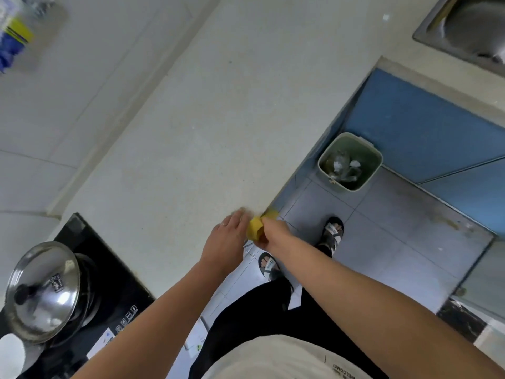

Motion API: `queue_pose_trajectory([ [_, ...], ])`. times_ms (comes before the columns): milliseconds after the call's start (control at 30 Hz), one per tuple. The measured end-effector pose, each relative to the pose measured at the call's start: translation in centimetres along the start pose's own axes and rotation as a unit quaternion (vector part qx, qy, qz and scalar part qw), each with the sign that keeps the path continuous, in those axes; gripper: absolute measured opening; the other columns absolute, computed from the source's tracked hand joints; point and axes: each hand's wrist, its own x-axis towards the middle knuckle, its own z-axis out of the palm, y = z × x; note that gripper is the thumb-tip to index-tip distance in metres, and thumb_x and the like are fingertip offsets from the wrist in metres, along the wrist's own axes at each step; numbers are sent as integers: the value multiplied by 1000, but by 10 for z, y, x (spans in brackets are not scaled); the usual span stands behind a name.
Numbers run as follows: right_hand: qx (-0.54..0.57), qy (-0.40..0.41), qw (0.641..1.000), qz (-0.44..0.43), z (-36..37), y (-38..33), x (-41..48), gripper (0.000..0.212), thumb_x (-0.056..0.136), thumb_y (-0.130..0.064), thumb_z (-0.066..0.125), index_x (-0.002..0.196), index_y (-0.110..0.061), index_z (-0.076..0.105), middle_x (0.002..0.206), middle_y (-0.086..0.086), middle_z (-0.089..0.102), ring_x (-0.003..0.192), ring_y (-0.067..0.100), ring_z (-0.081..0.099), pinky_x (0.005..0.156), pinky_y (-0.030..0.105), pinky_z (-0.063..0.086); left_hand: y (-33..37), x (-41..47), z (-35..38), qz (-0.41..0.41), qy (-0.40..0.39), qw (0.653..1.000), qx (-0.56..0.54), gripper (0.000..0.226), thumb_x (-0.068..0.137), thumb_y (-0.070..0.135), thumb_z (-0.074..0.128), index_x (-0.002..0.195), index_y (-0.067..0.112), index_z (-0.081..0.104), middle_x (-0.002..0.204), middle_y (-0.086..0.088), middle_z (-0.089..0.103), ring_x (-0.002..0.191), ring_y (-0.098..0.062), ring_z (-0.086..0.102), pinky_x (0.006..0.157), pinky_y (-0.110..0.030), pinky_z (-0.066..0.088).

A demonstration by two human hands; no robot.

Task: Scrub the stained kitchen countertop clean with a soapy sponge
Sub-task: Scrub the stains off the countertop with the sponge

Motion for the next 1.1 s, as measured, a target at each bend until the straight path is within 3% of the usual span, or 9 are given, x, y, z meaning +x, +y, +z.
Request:
queue_pose_trajectory([
  [133,46,23,998,-27,-13,-57,4,16,94,-10,57,109,-5,62,98,20,67,74,29,63,53,34,54,8,9,-17,-11,-11,1000,16,79,97,14,53,165,12,13,171,-10,17,151,-32,31,114,-40,39],
  [233,73,48,995,-56,-32,-112,5,7,95,-9,56,99,-6,61,93,19,66,70,28,62,54,34,56,15,16,-29,-2,-18,999,31,77,98,16,54,164,11,16,170,-9,18,150,-32,33,113,-39,41],
  [400,2,74,995,-73,-55,-160,20,21,96,-12,51,76,-4,56,80,18,63,74,29,63,88,46,56,35,40,-45,1,-41,999,36,79,94,14,58,163,13,19,170,-7,19,147,-32,37,108,-41,46],
  [500,-76,65,992,-80,-48,-136,19,25,95,-19,50,76,-5,60,80,20,66,73,32,62,76,46,56,46,55,-54,5,-59,997,50,85,91,13,59,164,12,14,172,-7,13,149,-33,35,109,-42,46],
  [667,-41,-34,999,-2,-48,-94,2,8,94,-14,60,95,-7,65,95,15,68,81,26,65,58,31,56,60,77,-63,6,-72,995,62,89,88,12,62,164,13,14,171,-6,14,149,-31,35,108,-41,47],
  [767,20,-41,999,5,-53,-119,13,14,91,-9,60,105,-6,64,101,18,68,82,27,63,54,31,53,67,88,-69,4,-77,994,72,90,87,13,65,163,15,16,170,-5,17,145,-31,40,105,-40,49],
  [900,84,-1,995,-45,-79,-185,29,8,91,-11,62,96,-5,61,95,19,66,75,26,62,54,31,51,74,94,-76,-3,-82,993,91,87,83,14,68,158,15,24,164,-5,26,139,-31,45,103,-39,47],
  [1000,133,1,988,-78,-103,-238,43,16,92,-13,64,106,-5,62,95,15,67,73,22,62,51,28,51,78,99,-80,-3,-75,993,86,86,83,13,68,158,15,25,163,-4,28,137,-29,46,104,-38,47],
  [1100,83,21,992,-92,-104,-261,54,16,94,-15,60,106,-6,62,93,15,67,71,22,63,53,27,53,83,108,-84,-11,-76,994,78,88,81,12,69,158,15,26,164,-5,28,138,-30,46,105,-39,47],
])
